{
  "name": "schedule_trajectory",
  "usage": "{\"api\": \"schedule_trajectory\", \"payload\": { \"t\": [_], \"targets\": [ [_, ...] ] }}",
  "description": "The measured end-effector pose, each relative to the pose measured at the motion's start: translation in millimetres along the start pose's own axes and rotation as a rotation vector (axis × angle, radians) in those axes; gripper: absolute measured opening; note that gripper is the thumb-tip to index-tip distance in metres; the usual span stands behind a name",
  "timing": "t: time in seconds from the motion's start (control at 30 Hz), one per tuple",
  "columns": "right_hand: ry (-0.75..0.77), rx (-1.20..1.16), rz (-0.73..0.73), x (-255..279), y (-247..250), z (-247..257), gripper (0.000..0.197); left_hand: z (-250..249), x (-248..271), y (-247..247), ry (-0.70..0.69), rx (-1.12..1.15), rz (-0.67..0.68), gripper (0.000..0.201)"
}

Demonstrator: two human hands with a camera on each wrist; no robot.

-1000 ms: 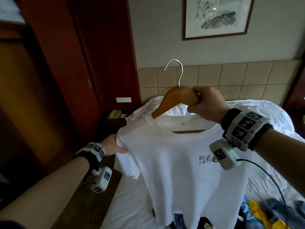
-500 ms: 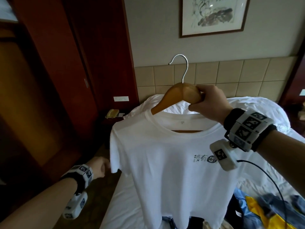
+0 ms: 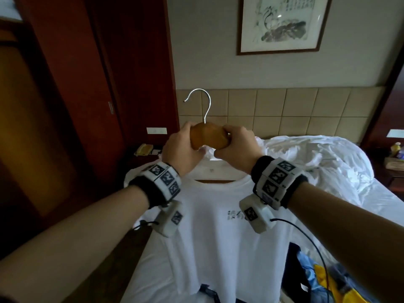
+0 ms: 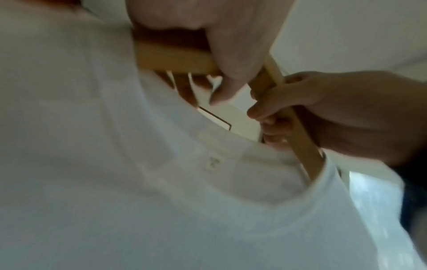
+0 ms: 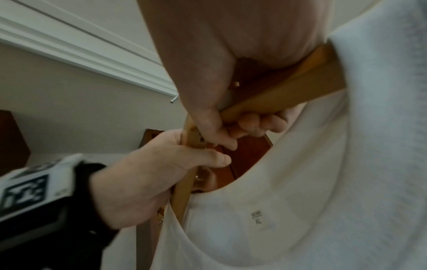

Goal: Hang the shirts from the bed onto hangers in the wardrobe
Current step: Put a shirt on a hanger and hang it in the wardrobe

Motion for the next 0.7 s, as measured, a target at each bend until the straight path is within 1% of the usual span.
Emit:
{"api": "schedule_trajectory", "payload": {
  "t": [0.03,0.07,0.17,0.2,0.27,0.33,0.37,0.43,0.5,0.6,0.63,0.7],
  "targets": [
    [0.004,-0.004,-0.001,0,1,1,0.029,-2,0,3,0.038,0.021,-0.061,0.047],
    [0.018,-0.019,0.006,1,3,2,0.030,-3,0,6,0.046,0.034,-0.093,0.040],
    [0.072,-0.110,0.088,16,9,-11,0.040,-4,-1,13,0.012,0.021,-0.104,0.030],
    [0.061,-0.131,0.125,25,13,-25,0.047,-3,-2,16,0.011,0.018,-0.109,0.029],
    [-0.044,-0.132,0.226,52,13,-64,0.059,2,-5,22,0.036,0.009,-0.121,0.029],
    [-0.186,-0.150,0.320,84,6,-105,0.057,6,-7,25,0.043,-0.022,-0.106,0.029],
    [-0.237,-0.194,0.333,98,3,-123,0.054,7,-8,24,0.037,-0.032,-0.092,0.030],
    [-0.300,-0.266,0.314,121,-3,-153,0.049,10,-9,22,0.026,-0.043,-0.075,0.031],
    [-0.342,-0.285,0.317,142,-12,-178,0.044,13,-11,22,0.036,-0.056,-0.078,0.031],
    [-0.449,-0.263,0.348,177,-32,-213,0.029,13,-15,25,0.045,-0.056,-0.098,0.030],
    [-0.488,-0.266,0.346,186,-36,-222,0.027,12,-16,27,0.042,-0.053,-0.106,0.030],
    [-0.553,-0.252,0.346,201,-44,-235,0.036,10,-20,31,0.034,-0.037,-0.122,0.029]
  ]
}}
Point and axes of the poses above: each hand's wrist, its own x-axis away from the middle knuckle, its own y-axis out of the back of the hand, z = x × y, the point moved 10 cm from there along -x, towards the middle knuckle, and after that the axes turned 9 degrees about y, right-handed, at the moved point
